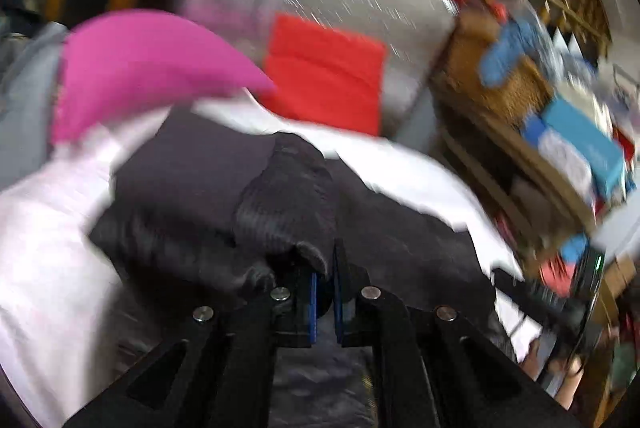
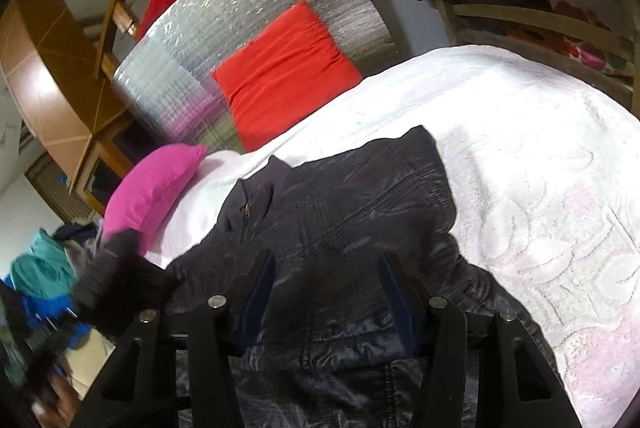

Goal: Fold large clothes

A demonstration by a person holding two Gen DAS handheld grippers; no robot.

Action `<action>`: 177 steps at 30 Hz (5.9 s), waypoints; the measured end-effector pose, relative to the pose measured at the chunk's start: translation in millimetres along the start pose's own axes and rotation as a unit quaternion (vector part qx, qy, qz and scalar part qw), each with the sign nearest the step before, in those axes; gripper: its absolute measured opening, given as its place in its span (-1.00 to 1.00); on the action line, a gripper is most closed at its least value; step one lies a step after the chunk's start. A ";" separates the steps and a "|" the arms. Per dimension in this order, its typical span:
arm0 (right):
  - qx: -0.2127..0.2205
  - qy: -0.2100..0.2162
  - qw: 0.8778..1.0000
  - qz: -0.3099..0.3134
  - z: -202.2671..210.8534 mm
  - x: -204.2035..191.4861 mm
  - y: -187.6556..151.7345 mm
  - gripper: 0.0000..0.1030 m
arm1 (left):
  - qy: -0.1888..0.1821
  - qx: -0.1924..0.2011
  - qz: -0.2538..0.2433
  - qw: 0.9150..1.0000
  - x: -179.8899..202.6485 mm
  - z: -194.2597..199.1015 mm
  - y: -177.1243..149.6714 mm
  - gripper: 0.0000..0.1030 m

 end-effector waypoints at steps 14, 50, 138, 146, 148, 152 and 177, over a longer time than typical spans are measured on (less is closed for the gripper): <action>-0.036 0.025 0.999 -0.029 -12.8 -1.7 -2.3 0.29 | -0.087 -0.140 0.009 0.986 6.5 5.7 -39.7 0.19; -0.135 0.010 0.982 0.132 -44.8 -79.8 -82.0 0.44 | 0.138 -0.144 0.068 0.978 -138.4 17.0 -35.2 0.27; -0.130 -0.036 0.960 0.246 -72.4 -112.2 -103.3 0.15 | 0.165 -0.118 -0.007 0.979 -122.4 23.1 -36.7 0.13; -0.104 -0.048 0.991 0.073 -62.3 -52.9 -49.4 0.15 | 0.175 -0.124 0.000 0.977 -130.2 20.6 -40.8 0.13; -0.103 -0.061 0.992 0.036 -59.3 -31.4 -38.7 0.15 | 0.176 -0.127 -0.002 0.976 -130.2 20.9 -42.6 0.13; -0.121 -0.050 0.989 -0.069 -56.4 8.6 -28.6 0.15 | 0.174 -0.133 -0.001 0.976 -129.7 18.4 -45.3 0.13; -0.104 0.023 0.982 -0.159 -90.2 16.4 -23.4 -0.62 | 0.213 -0.135 0.078 0.965 -201.0 17.7 -38.9 0.13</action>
Point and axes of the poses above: each gripper's, at about its wrist camera, not at the fingertips, and z roughly against the way its jaws point, x to its right, y to its top, the point moved 7 cm from there along -z, roughly the way its jaws point, and after that the axes turned 13 degrees about x, right-handed, at the moved point
